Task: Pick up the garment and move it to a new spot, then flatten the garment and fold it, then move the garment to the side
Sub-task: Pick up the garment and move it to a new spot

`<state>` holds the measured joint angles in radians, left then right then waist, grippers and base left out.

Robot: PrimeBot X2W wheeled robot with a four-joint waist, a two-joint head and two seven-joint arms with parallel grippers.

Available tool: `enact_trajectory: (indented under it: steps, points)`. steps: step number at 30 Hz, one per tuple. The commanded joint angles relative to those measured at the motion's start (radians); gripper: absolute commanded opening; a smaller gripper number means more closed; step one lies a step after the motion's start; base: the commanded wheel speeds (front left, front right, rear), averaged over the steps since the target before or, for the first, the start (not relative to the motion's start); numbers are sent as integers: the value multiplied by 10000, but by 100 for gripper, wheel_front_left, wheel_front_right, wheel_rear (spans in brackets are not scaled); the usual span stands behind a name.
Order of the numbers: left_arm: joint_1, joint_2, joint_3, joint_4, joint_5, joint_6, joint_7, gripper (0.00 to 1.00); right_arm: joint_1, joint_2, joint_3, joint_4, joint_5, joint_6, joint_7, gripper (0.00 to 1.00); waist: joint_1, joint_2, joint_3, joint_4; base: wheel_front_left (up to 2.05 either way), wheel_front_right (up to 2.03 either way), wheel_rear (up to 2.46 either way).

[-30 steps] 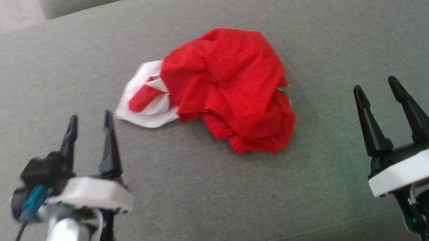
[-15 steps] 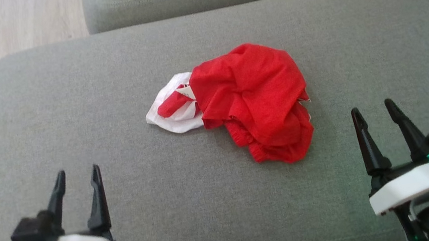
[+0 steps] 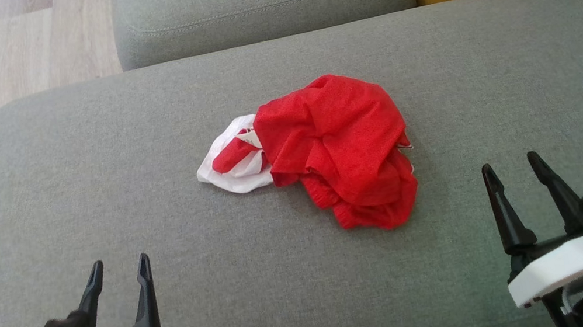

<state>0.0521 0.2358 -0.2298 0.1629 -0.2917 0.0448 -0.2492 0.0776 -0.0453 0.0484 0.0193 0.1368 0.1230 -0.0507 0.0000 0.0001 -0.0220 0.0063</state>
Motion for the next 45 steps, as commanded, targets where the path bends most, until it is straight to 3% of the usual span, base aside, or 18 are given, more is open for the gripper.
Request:
enact_trajectory:
  steps: [1, 25, 29, 36, 45]
  points:
    - [-352, 230, 339, -312, 78, 82, -80, 100, -193, -49, 161, -431, -89, 77, 62, 100, 0, -1, 2, -1, 0, 0, 0]
    - [-763, 251, 124, -274, 27, 160, -49, 100, -344, -49, 88, -433, 52, 77, -15, 100, 0, -1, 136, -109, 0, 0, 0]
    - [-1637, 137, -189, -279, 58, -143, 80, 100, -458, -49, 136, -479, 97, 77, -39, 100, 0, -1, 432, -213, 0, 0, 0]
    - [-4082, -409, -1239, 318, 123, -1069, 983, 100, -925, -49, 406, -428, 227, 77, -141, 100, 0, -1, 1242, -876, 0, 0, 0]
    - [-6376, -1035, -1962, 3253, -475, -1581, 2520, 100, -1514, -49, 792, 16, 726, 77, -702, 100, 0, -1, 1831, -2531, 0, 0, 0]
